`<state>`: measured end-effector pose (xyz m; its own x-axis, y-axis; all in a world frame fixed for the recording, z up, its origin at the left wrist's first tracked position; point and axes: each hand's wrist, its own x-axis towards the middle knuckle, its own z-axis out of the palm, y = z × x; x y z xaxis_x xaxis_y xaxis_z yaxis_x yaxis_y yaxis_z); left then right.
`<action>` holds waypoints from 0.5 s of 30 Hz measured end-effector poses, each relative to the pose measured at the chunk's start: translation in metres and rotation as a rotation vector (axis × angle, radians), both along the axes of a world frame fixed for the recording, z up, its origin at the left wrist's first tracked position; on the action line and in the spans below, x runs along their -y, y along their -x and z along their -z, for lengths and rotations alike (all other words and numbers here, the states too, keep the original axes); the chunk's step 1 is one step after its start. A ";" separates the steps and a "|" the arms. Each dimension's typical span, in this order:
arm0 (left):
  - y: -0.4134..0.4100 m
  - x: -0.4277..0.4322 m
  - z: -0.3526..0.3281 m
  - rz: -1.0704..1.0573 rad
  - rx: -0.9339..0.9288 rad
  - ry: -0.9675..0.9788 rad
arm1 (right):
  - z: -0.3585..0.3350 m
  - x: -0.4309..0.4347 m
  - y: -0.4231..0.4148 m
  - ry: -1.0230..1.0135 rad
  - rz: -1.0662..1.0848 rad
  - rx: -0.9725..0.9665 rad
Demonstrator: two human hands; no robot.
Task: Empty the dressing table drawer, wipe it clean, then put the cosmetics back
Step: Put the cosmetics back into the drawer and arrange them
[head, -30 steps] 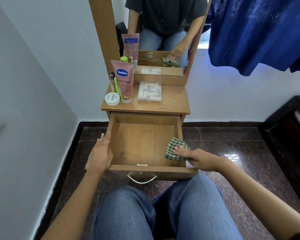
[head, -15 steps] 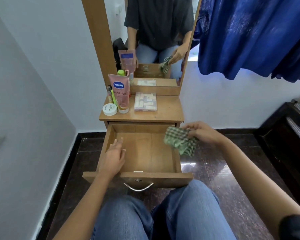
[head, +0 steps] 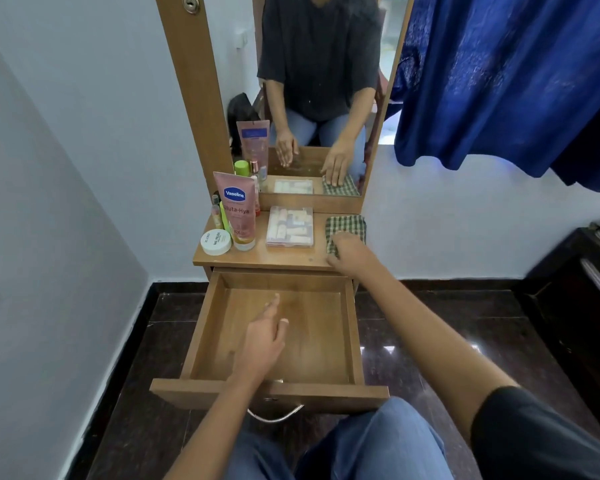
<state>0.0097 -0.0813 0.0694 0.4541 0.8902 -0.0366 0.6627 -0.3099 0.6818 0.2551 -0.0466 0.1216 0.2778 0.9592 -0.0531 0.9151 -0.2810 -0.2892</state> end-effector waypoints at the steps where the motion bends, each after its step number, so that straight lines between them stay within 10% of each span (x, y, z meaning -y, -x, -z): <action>1: -0.001 0.000 0.001 0.000 0.006 0.002 | 0.012 0.005 0.001 -0.040 0.013 0.054; 15: -0.050 -0.053 -0.026 -0.009 0.156 -0.146 | 0.029 -0.023 -0.026 -0.063 0.017 0.051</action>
